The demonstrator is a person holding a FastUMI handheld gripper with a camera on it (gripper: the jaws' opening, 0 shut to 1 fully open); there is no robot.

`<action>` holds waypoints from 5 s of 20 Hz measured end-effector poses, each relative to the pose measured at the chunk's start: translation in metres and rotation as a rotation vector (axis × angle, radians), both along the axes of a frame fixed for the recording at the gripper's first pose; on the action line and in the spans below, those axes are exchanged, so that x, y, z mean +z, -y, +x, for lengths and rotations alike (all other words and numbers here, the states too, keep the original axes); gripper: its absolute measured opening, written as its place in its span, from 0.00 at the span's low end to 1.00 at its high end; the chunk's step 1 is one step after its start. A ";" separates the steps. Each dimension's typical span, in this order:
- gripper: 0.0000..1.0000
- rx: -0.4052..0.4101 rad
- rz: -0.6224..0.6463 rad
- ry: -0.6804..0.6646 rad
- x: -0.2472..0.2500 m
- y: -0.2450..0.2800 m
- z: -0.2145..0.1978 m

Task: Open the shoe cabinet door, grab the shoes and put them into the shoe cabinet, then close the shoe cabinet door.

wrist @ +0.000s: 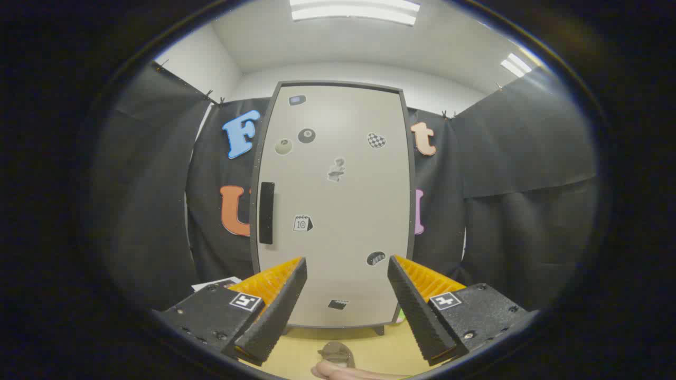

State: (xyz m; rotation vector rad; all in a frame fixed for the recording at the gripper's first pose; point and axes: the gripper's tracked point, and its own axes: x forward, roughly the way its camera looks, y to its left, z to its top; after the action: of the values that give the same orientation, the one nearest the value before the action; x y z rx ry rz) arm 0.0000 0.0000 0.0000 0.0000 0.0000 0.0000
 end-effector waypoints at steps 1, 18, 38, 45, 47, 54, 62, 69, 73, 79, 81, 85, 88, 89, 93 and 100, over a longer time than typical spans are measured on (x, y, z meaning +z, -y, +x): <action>1.00 -0.004 0.001 0.002 0.001 0.002 0.001; 1.00 0.007 -0.002 0.002 0.002 0.002 -0.004; 1.00 0.231 0.046 -0.053 0.023 -0.103 0.120; 1.00 0.280 -0.003 -0.063 0.035 -0.159 0.173; 1.00 0.271 0.045 -0.111 0.032 -0.165 0.187; 0.63 0.262 0.034 -0.176 0.029 -0.176 0.202; 0.34 0.271 0.044 -0.224 0.024 -0.170 0.194; 0.33 0.419 0.106 -0.255 0.027 -0.146 0.137; 0.33 0.486 0.084 -0.273 0.030 -0.141 0.116; 0.32 0.575 0.074 -0.272 0.030 -0.124 0.094; 0.32 0.582 0.061 -0.266 0.030 -0.117 0.088; 0.32 0.582 0.066 -0.252 0.032 -0.102 0.074; 0.32 0.560 0.059 -0.244 0.033 -0.087 0.065; 0.32 0.555 0.065 -0.233 0.034 -0.081 0.064; 0.32 0.532 0.072 -0.198 0.036 -0.057 0.051; 0.31 0.467 0.055 -0.175 0.034 -0.025 0.047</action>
State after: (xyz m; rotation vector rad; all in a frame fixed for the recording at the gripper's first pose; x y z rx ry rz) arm 0.0466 0.0247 0.0338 0.0546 0.1755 0.4671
